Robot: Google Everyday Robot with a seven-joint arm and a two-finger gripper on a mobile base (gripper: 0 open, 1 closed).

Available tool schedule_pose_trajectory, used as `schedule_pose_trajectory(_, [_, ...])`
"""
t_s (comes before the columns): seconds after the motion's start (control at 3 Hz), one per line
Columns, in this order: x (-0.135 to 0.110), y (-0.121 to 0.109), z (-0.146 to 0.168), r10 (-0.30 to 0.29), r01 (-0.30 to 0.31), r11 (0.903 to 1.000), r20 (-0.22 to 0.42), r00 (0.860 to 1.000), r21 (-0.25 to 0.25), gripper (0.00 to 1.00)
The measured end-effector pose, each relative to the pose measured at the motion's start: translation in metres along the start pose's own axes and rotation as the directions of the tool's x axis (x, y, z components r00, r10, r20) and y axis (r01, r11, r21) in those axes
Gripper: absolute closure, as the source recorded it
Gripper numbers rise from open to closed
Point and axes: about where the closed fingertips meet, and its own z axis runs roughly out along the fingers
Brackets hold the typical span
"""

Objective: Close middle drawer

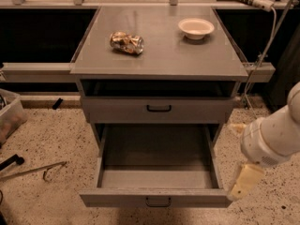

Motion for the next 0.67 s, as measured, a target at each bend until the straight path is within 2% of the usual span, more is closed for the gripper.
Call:
schedule_pose_trajectory(0.33, [0.0280,0.0309,0.0595,0.017,-0.009,0.9947,0.076,0.997,-0.102,0.00])
schedule_pose_trajectory(0.67, [0.0280,0.0309,0.0595,0.017,-0.009,0.9947,0.076,0.997,-0.102,0.00])
